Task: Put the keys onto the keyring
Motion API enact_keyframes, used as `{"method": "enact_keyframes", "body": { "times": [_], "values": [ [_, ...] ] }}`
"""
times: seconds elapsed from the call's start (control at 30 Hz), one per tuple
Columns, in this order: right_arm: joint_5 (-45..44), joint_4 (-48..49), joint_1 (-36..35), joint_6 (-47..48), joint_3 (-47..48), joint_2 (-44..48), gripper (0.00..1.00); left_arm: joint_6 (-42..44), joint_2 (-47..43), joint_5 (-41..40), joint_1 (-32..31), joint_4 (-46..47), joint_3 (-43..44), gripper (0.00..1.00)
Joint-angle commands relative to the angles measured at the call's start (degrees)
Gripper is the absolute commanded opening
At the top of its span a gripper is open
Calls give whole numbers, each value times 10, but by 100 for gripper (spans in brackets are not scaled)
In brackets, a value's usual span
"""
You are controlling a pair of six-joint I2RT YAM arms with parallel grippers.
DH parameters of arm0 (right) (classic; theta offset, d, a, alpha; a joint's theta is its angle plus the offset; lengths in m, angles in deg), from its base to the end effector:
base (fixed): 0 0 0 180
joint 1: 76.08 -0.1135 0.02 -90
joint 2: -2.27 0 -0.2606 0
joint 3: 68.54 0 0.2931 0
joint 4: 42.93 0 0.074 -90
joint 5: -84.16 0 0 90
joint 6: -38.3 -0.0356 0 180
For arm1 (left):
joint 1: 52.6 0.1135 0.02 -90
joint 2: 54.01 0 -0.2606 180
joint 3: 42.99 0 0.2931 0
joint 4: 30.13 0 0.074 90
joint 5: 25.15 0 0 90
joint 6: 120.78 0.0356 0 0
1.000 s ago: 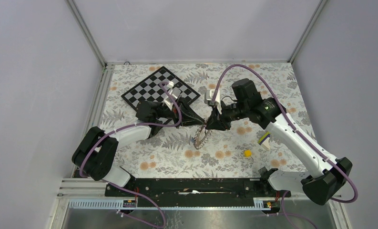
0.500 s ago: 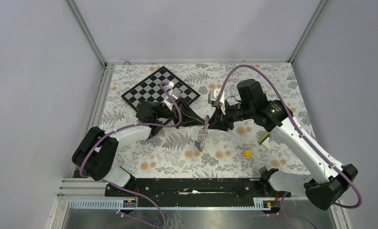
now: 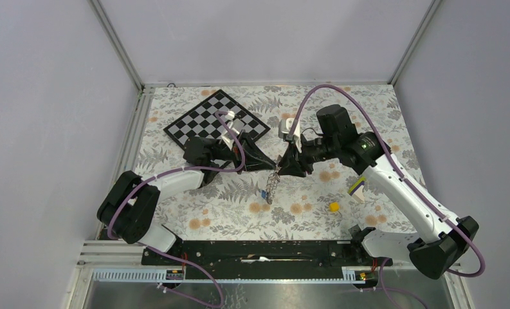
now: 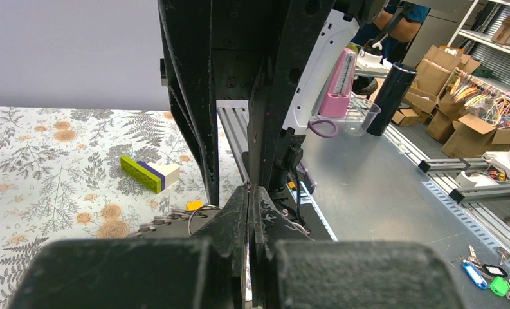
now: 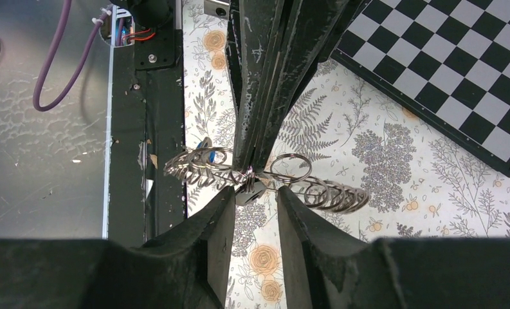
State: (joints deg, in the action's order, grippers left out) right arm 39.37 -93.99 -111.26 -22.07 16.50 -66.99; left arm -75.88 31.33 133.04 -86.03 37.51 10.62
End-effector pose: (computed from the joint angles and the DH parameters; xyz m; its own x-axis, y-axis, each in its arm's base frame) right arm 0.2230 0.1881 0.3797 0.0244 -0.4089 -0.9122 -0.9978 0.0459 -0.0473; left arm 0.2478 -0.2032 0.2703 -0.2440 -0.1543 -0.9574 0.9342 -0.3024 -0.1893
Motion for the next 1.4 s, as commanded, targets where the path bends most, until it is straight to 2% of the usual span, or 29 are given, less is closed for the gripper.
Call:
{"method": "enact_keyframes", "body": {
  "times": [0.0, 0.23, 0.47, 0.63, 0.77, 0.97, 1.13, 1.37],
  "values": [
    [25, 19, 3, -12, 19, -3, 36, 0, -10, -12, -1, 48, 3, 0],
    [29, 22, 3, -17, 16, -3, 24, 2, -6, -13, 0, 48, 2, 0],
    [12, 15, 4, -11, 15, 2, 0, 4, -4, -13, 0, 50, 3, 0],
    [-20, -14, 3, -2, 34, -3, 0, 37, -6, -3, 1, 32, 2, 0],
    [-52, -64, -2, 8, 63, -28, 0, 90, -18, 7, 1, -33, 7, 19],
    [-96, -135, -23, 17, 104, -65, 0, 131, -27, 9, 0, -95, 14, 35],
    [-112, -171, -34, 19, 141, -94, 0, 145, -26, 9, 1, -112, 15, 39],
    [-113, -193, -43, 21, 171, -115, 0, 158, -24, 4, -1, -122, 14, 40]
  ]
}}
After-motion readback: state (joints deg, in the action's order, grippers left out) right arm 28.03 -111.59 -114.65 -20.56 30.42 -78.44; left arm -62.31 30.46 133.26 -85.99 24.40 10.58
